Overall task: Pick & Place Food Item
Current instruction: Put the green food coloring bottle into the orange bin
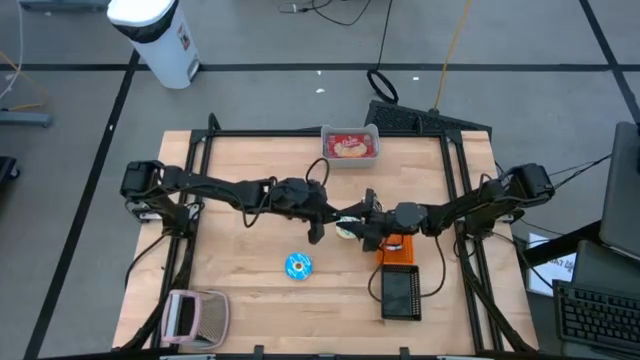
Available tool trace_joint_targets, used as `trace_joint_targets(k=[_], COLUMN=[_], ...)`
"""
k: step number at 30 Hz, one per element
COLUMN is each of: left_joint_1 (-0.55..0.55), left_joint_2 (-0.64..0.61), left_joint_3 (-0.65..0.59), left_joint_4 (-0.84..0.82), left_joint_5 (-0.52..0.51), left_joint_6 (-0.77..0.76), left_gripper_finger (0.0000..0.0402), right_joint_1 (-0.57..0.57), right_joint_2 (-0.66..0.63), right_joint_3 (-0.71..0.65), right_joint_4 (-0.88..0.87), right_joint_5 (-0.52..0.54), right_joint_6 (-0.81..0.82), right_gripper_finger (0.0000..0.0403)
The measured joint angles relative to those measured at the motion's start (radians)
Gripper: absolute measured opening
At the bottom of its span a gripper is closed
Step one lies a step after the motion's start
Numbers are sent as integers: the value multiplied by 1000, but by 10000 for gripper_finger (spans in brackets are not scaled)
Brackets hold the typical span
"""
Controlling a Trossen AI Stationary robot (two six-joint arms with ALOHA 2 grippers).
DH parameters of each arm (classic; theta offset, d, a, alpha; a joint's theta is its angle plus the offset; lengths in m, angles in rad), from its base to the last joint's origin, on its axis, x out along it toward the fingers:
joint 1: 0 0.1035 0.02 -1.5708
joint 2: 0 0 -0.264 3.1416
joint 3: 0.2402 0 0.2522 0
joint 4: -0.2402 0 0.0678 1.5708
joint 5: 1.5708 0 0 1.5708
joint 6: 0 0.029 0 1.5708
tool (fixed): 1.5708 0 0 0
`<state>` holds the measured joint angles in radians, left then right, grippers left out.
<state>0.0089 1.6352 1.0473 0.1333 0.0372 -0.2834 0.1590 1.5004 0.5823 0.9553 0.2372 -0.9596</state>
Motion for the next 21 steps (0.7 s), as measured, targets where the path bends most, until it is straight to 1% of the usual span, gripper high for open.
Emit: trace_joint_targets(k=[4, 10, 13, 17, 21], left_joint_1=[0, -1, -1, 0, 1], left_joint_2=[0, 0, 0, 0, 0], left_joint_3=[0, 0, 0, 0, 0], left_joint_4=[18, 39, 36, 34, 30], left_joint_5=[29, 139, 151, 150, 151], left_joint_6=[-15, -42, -61, -67, -66], left_gripper_finger=[76, 76, 76, 76, 76], right_joint_1=[1, 0, 0, 0, 0], right_joint_2=[0, 0, 0, 0, 0], right_joint_3=[0, 0, 0, 0, 0], right_joint_4=[-15, -32, -33, -33, -32], right_joint_5=[-5, -3, -2, -2, -2], right_joint_6=[2, 3, 4, 4, 4], right_gripper_finger=[164, 161, 154, 135, 102])
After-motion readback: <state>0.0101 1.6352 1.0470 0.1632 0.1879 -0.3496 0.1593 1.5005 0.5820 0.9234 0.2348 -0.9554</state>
